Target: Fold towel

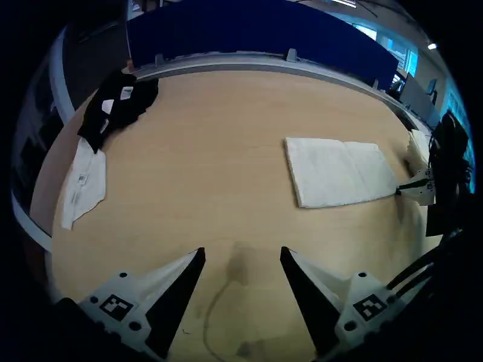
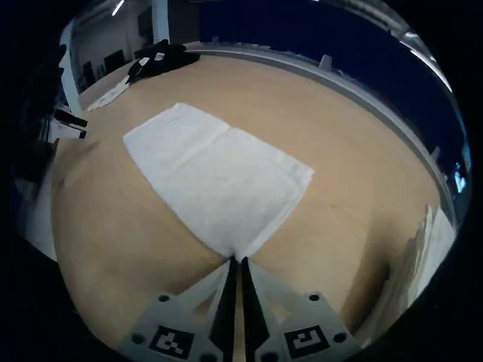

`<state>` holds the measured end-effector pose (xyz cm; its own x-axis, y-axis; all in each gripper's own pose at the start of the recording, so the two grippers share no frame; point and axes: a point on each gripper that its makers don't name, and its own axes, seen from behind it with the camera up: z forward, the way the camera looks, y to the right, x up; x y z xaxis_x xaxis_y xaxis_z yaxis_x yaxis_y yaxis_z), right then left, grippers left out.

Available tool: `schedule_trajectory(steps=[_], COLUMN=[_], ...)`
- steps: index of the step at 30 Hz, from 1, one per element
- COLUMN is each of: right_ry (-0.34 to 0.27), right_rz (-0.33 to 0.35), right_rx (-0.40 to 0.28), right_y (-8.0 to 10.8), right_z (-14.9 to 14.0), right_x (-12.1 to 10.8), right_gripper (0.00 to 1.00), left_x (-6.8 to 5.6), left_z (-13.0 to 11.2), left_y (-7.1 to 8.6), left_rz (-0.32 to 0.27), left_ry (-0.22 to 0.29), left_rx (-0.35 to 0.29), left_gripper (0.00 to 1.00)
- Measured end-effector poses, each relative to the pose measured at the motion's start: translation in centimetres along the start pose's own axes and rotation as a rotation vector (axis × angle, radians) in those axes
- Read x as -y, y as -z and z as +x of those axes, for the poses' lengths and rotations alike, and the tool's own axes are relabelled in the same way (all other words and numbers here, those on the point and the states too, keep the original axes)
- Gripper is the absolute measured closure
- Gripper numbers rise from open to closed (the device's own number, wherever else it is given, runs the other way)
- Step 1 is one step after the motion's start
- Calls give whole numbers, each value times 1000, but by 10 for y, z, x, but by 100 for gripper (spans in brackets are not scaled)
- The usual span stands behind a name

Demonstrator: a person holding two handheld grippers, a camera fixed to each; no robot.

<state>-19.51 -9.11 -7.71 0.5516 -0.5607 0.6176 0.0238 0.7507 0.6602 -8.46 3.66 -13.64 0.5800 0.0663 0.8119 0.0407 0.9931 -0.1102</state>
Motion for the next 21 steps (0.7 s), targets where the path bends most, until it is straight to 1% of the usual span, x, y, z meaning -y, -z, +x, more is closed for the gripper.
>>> schedule_trajectory(steps=[6,9,12,15,21], right_ry=[27,29,30,42,97], right_rz=[-18,-23,-26,-36,-36], right_rx=[-18,-33,-55,-68,-102], right_y=[4,8,15,21,30], right_z=[9,17,31,45,85], right_x=[-1,-1,-2,-5,-3], right_gripper=[96,96,96,96,96], left_x=[1,-1,-2,0,3], left_z=[1,2,3,4,5], left_y=[4,7,11,16,27], left_rz=[0,-4,-9,-5,-5], left_ry=[14,22,25,23,29], left_rx=[-4,-9,-10,-15,-24], left_gripper=[8,8,8,8,8])
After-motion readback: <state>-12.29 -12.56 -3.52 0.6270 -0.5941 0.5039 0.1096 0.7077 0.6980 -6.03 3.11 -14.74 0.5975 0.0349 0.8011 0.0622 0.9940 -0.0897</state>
